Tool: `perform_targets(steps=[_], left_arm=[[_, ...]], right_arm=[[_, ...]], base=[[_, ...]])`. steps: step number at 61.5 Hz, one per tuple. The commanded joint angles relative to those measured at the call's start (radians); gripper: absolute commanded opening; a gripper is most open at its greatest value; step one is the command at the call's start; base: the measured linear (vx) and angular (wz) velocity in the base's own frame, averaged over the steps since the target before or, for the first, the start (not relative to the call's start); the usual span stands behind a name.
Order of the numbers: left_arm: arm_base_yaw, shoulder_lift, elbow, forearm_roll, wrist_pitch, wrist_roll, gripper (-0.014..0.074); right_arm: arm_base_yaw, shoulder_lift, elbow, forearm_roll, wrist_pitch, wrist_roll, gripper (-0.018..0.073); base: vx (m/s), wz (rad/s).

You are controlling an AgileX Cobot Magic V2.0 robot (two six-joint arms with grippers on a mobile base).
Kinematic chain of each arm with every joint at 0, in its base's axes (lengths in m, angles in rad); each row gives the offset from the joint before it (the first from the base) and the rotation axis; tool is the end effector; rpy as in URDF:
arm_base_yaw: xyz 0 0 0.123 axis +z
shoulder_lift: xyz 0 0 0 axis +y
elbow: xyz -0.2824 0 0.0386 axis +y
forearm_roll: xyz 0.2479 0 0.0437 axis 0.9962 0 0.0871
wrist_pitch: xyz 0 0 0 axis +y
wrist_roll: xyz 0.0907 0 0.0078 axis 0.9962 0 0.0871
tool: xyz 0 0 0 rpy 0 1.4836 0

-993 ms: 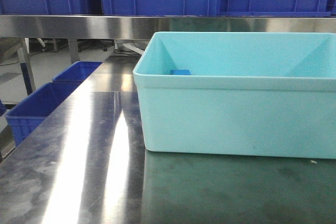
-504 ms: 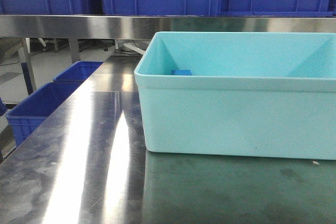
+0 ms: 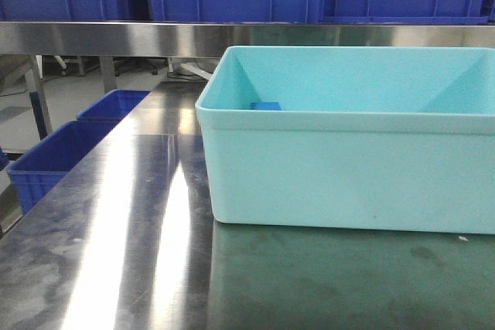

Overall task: Pick red cube and place on left shelf
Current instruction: 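Lower the right gripper and close it on the red cube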

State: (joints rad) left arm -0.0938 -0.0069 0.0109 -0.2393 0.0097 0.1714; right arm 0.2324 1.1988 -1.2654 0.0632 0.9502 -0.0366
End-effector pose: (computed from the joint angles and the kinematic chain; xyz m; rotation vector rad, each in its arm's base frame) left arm 0.0559 -0.0055 0.2089 0.0213 1.4983 -0.1320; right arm 0.2337 0.0601 0.3952 -0.2995 2.3527 0.1729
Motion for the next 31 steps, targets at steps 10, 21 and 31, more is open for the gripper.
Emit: perform_targets(steps=[10,21,31], left_arm=[[-0.007,-0.013,0.024,-0.001,-0.082,0.0,0.0102],[-0.007,-0.013,0.024,-0.001,-0.082,0.0,0.0102],[-0.007,-0.013,0.024,-0.001,-0.082,0.0,0.0102]], right_arm=[[0.093,0.144,-0.064,0.042,-0.037,-0.01,0.0552],[0.127,0.24,-0.064,0.044,-0.015,-0.004,0.06],[0.127,0.324,-0.064,0.0,0.003,0.064,0.06]], base=[[0.0,0.0],[0.0,0.0],[0.0,0.0]])
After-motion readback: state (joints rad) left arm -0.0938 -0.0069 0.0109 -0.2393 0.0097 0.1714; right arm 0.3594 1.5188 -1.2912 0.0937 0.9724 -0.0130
